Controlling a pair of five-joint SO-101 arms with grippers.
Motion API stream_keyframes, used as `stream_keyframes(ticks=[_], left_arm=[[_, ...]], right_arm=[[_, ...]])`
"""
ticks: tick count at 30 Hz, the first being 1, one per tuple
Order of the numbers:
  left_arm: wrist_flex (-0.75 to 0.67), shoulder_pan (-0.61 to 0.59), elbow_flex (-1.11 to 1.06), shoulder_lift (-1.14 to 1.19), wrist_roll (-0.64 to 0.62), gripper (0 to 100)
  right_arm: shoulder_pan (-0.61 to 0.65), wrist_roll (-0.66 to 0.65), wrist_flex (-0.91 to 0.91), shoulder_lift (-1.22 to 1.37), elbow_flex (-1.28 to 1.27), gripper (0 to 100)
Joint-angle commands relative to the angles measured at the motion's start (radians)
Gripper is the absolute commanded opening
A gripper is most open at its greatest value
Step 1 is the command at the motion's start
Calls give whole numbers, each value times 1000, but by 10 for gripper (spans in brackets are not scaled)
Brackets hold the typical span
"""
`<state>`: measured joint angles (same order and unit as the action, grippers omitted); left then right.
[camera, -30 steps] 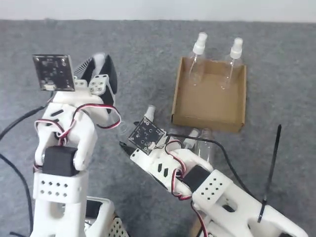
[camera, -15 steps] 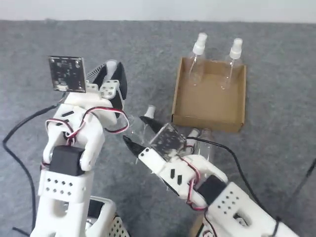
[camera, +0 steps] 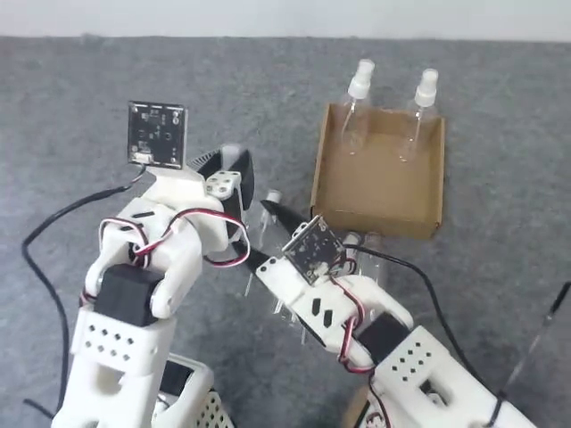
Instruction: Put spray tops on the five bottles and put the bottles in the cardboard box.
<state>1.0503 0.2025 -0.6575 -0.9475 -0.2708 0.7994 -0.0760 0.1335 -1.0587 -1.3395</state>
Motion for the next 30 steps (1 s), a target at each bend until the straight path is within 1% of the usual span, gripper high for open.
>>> stream_keyframes(ticks=[1, 6, 9, 13, 16, 19, 21, 25, 30], left_arm=[[34, 6, 50, -2, -9, 11], [60, 34, 42, -2, -6, 11], [44, 74, 7, -2, -3, 12], [21, 75, -7, -2, -2, 13], [23, 60, -7, -2, 3, 32], [46, 14, 8, -5, 25, 114], [66, -6, 18, -26, 25, 145], [71, -14, 18, -129, 29, 145], [68, -28, 48, -218, 104, 146]], right_arm=[[-36, 41, -35, 18, 34, 6], [-36, 71, -35, 21, 34, 6], [-36, 69, -30, 19, 34, 6], [-36, 68, -28, 21, 34, 6], [-33, 68, -25, 18, 32, 6], [-12, 68, -25, 19, 26, 9], [-5, 68, -33, 12, 9, 8], [-10, 68, -91, 13, 0, 7], [-10, 71, -140, 24, -2, 7]])
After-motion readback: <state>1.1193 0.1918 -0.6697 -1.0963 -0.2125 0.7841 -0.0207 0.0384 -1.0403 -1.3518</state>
